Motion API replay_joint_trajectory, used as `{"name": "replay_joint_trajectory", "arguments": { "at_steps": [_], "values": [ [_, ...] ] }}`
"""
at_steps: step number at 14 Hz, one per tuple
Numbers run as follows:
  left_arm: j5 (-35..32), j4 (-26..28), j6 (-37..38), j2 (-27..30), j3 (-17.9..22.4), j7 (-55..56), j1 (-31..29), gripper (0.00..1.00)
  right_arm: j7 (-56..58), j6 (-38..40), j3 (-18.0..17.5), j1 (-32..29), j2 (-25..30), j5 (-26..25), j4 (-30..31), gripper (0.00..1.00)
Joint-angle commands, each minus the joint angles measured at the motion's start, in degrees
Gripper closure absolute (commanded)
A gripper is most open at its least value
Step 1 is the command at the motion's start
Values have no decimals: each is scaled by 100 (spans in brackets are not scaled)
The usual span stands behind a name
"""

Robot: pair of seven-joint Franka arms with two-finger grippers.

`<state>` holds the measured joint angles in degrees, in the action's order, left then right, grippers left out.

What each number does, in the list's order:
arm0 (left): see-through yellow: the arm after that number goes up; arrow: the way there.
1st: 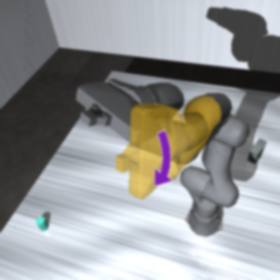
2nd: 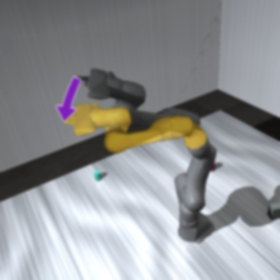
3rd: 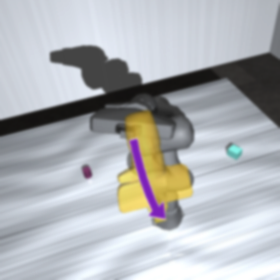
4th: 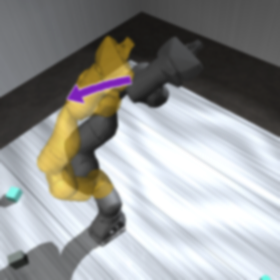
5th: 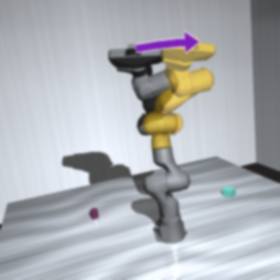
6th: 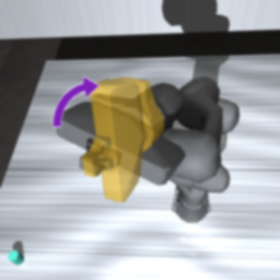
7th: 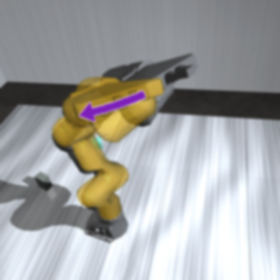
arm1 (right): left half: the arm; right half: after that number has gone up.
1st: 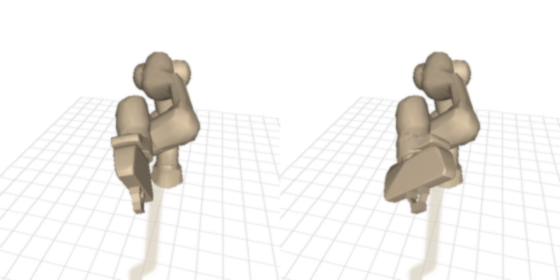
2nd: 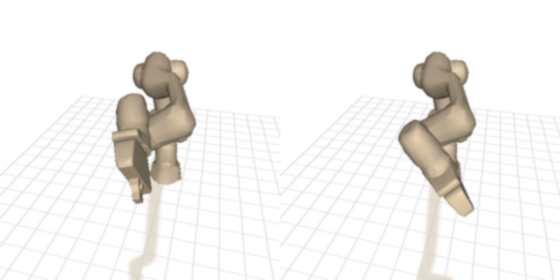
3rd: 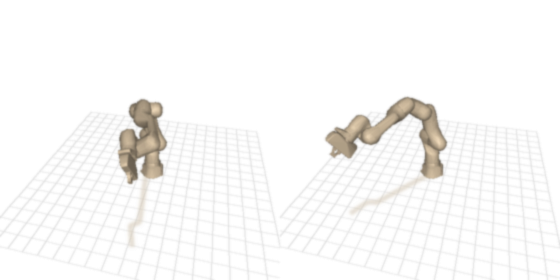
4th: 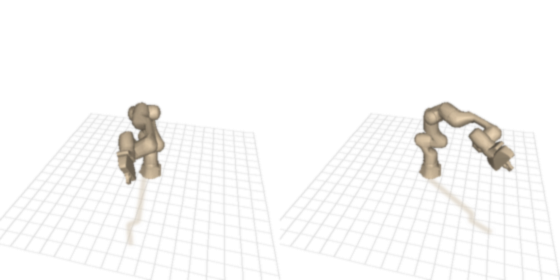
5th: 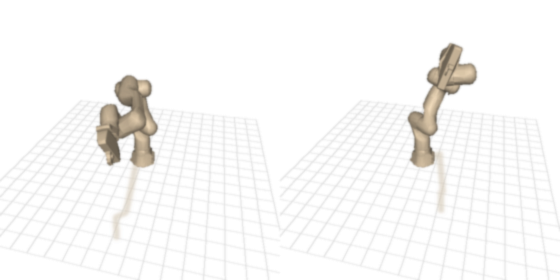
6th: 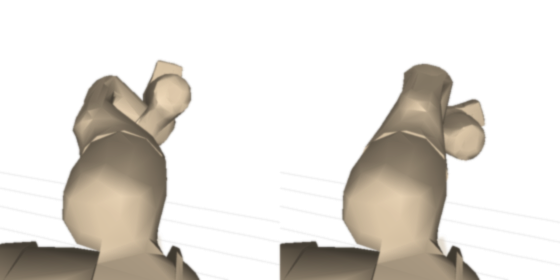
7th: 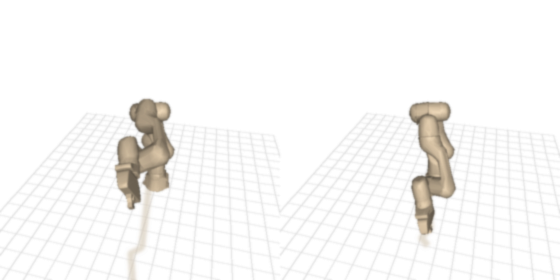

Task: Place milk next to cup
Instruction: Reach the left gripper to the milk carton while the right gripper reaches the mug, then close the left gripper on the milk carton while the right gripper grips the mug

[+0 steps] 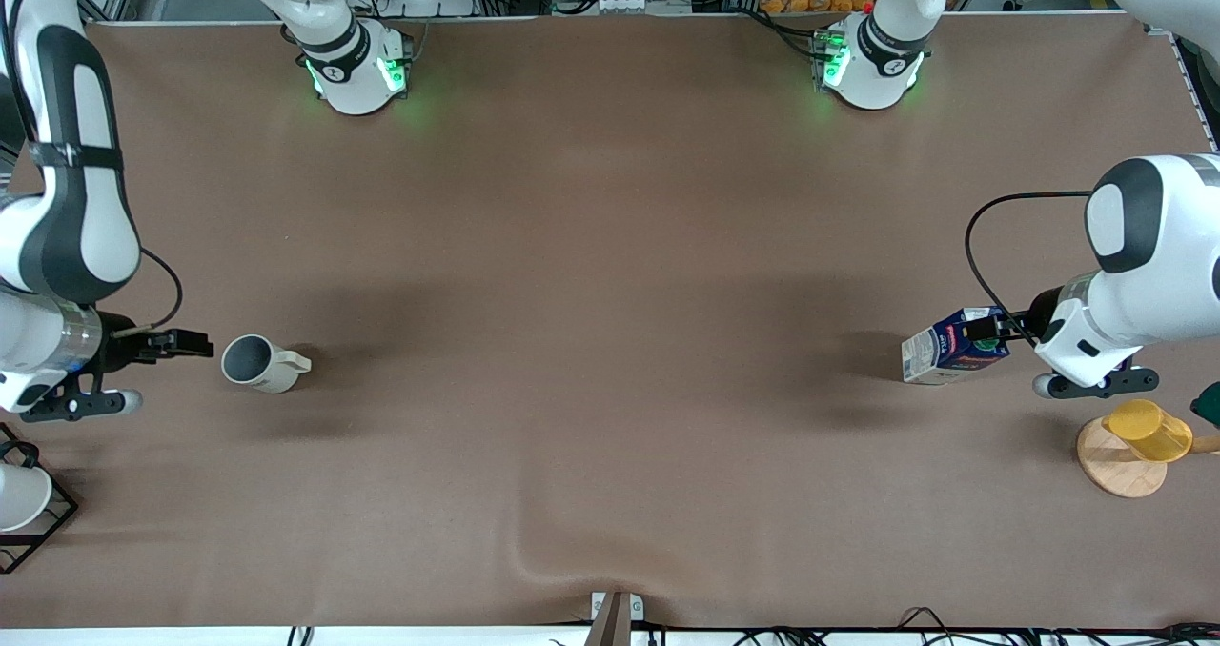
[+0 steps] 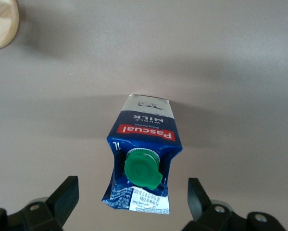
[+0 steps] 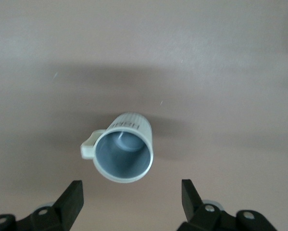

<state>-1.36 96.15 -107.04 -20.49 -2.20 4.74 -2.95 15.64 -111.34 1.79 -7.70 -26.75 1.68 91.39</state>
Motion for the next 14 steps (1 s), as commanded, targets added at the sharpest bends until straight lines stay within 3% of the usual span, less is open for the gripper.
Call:
{"name": "replay_joint_trajectory", "arguments": {
  "at_steps": [1, 6, 11, 13, 14],
  "values": [
    [-128, 88, -27, -43, -17, 9, 14, 0, 219, -554, -82, -152, -321, 8, 125, 12],
    [-128, 106, -27, -166, -8, -26, 14, 0, 308, -573, -100, -91, -357, 60, 388, 33],
    [-128, 62, -71, -289, -8, -26, 14, 22, 431, -942, -100, -144, -357, 60, 723, 38],
    [-119, 70, -71, -289, -8, -17, 31, 30, 440, -1047, -100, -161, -384, 60, 731, 51],
    [-119, 62, -71, -289, -8, -17, 31, 33, 440, -1074, -91, -179, -419, 52, 731, 64]
  ]
}}
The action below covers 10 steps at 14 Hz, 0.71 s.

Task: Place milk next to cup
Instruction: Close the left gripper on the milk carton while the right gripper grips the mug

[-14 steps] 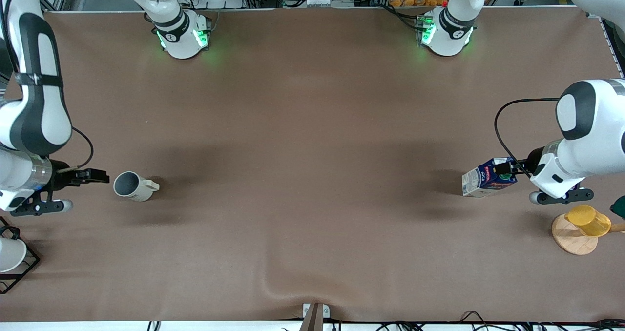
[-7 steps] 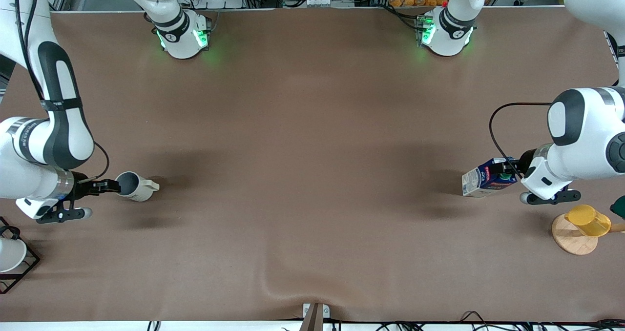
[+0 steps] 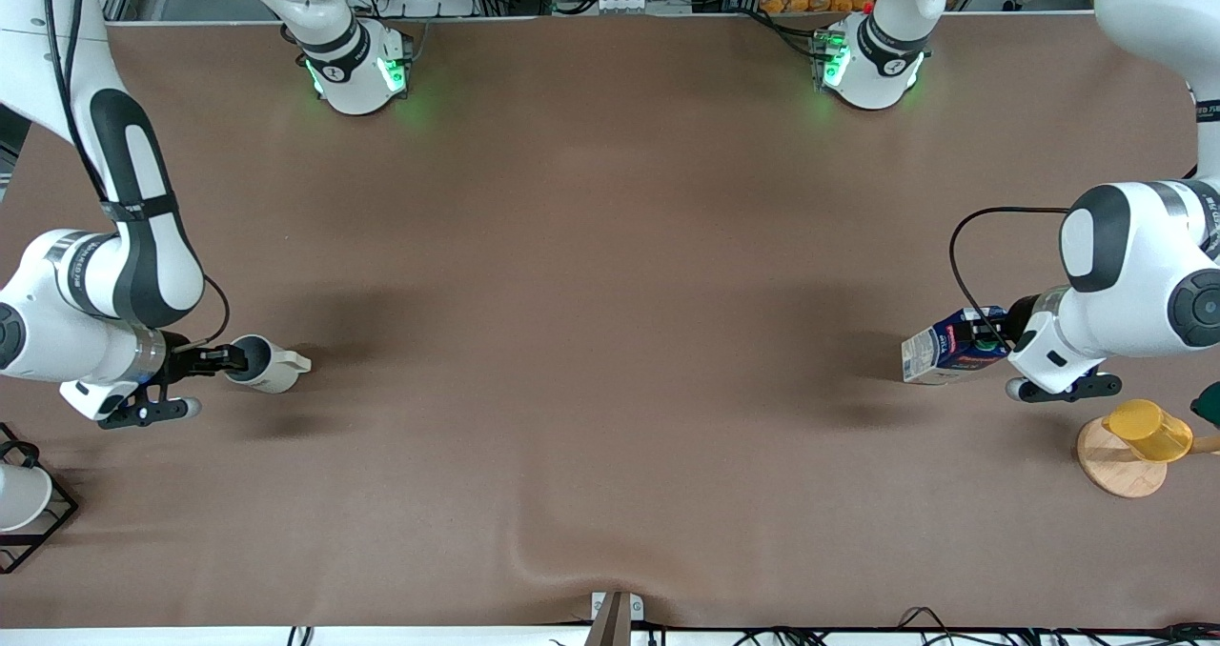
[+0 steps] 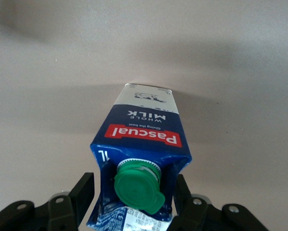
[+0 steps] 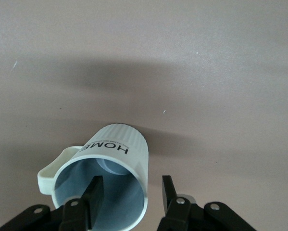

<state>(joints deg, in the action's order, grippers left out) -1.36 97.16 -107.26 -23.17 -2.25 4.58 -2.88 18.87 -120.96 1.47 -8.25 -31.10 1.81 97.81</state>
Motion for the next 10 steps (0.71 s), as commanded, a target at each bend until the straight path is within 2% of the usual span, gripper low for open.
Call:
{"name": "replay_joint_trajectory", "arguments": {
  "at_steps": [1, 2, 3, 6, 10],
  "values": [
    [-128, -39, -49, -21, -4, -1, 24, 37, 109, -129, -59, -133, -1, 48, 90, 89],
    [-128, -39, -49, -21, -4, -10, 24, 39, 109, -130, -59, -142, -1, 39, 90, 96],
    [-128, -39, -49, -21, -4, -2, 24, 41, 117, -130, -59, -142, -1, 39, 81, 98],
    [-128, -48, -49, -12, -4, 16, 24, 49, 126, -138, -59, -142, -1, 39, 81, 100],
    [-128, -83, -5, 50, -13, 42, 33, 50, 21, 10, -76, -54, 104, 48, 19, 100]
  ]
}}
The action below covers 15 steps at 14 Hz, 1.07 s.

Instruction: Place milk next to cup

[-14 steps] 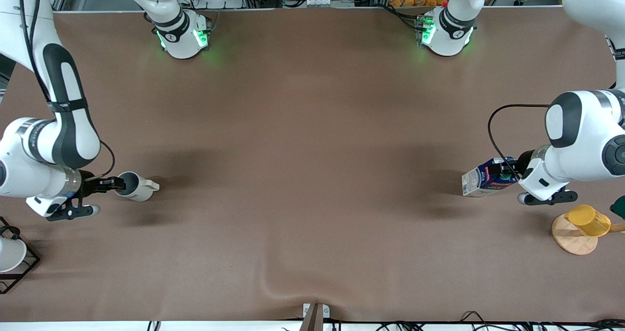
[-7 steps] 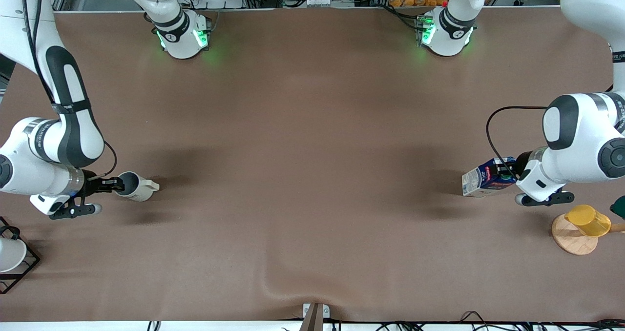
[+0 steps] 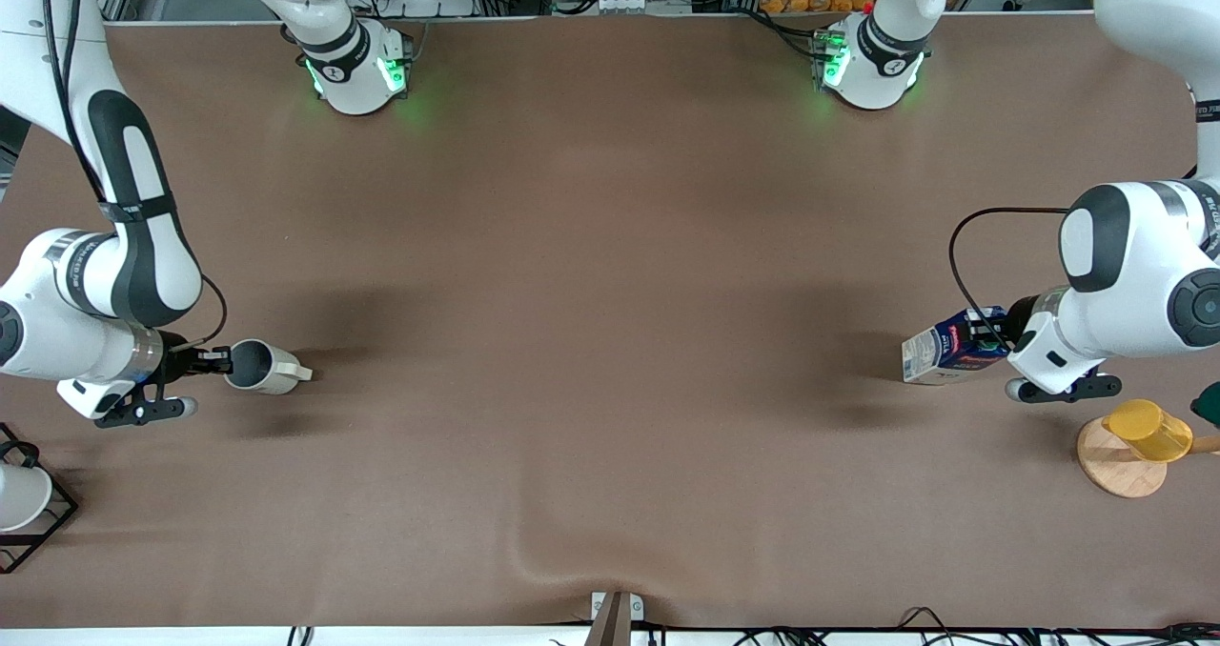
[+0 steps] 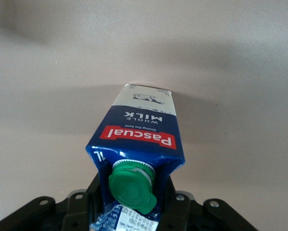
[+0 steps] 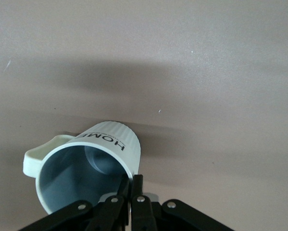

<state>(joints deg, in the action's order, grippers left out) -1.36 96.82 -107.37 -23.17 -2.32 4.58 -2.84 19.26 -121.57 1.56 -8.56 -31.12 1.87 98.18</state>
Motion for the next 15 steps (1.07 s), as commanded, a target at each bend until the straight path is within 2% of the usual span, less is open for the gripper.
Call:
{"name": "replay_joint_trajectory", "arguments": {
  "at_steps": [1, 3, 7, 13, 15],
  "values": [
    [-128, -110, 22, 49, -5, 43, 29, 50, -149, 316, -86, 90, 210, 50, -105, 100],
    [-128, -190, 40, 49, 3, -9, 29, 50, -632, 896, -173, 214, 316, 76, -430, 100],
    [-128, -216, 40, 146, -5, -10, 38, 51, -1483, 1750, -305, 486, 466, 796, -1001, 100],
    [-128, -523, 356, 427, -225, 17, 21, 51, -3935, 1769, -305, 1970, 581, 762, -1388, 100],
    [-128, -550, 435, 523, -286, 17, 21, 51, -5145, 1699, -297, 2602, 467, 736, -1582, 100]
  ]
}}
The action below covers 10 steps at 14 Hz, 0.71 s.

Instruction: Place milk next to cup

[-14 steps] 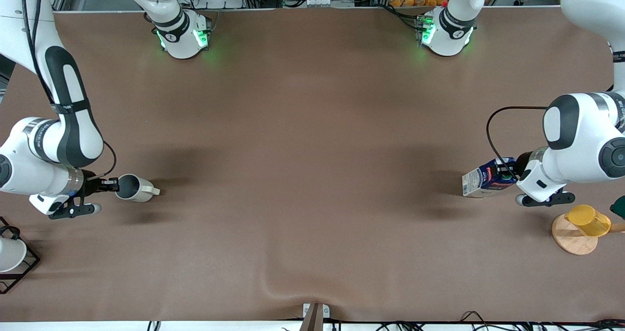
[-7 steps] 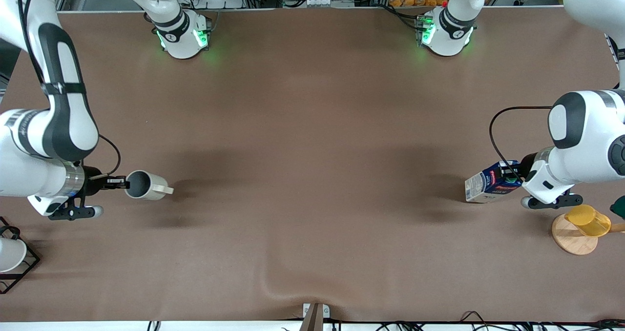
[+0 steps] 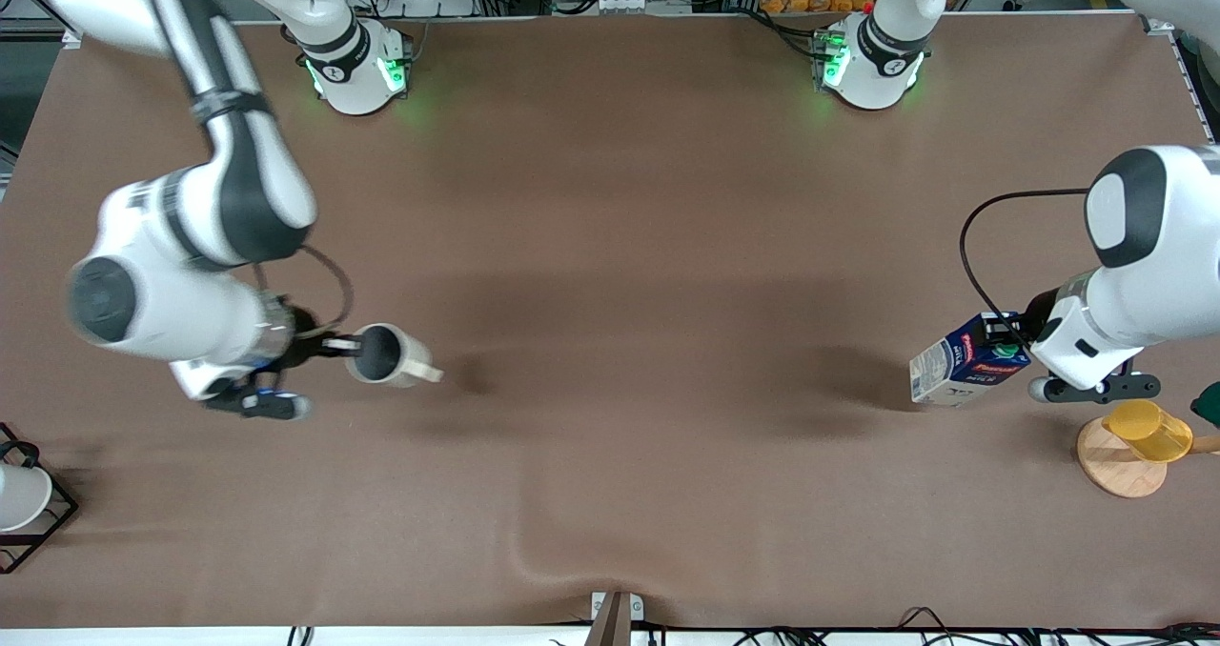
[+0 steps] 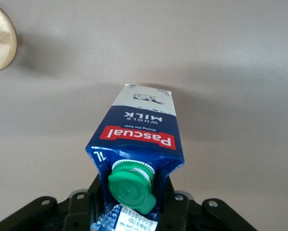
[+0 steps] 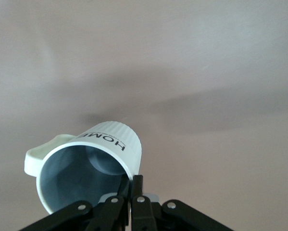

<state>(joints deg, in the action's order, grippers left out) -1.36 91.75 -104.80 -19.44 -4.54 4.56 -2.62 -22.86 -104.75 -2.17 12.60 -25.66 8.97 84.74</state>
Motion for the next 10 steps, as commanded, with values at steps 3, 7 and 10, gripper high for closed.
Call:
{"name": "replay_joint_trajectory", "arguments": {
  "at_steps": [3, 7, 10],
  "values": [
    [-137, -113, 328, 300, -231, 45, 7, 51, -2088, -589, 76, 1207, -368, 44, -335, 100],
    [-137, -271, 592, 397, -512, 63, -1, 51, -3152, -1328, 111, 2051, -1053, -26, -615, 100],
    [-137, -271, 697, 450, -714, 80, 7, 51, -3583, -1722, 111, 2438, -1423, -44, -748, 100]
  ]
}}
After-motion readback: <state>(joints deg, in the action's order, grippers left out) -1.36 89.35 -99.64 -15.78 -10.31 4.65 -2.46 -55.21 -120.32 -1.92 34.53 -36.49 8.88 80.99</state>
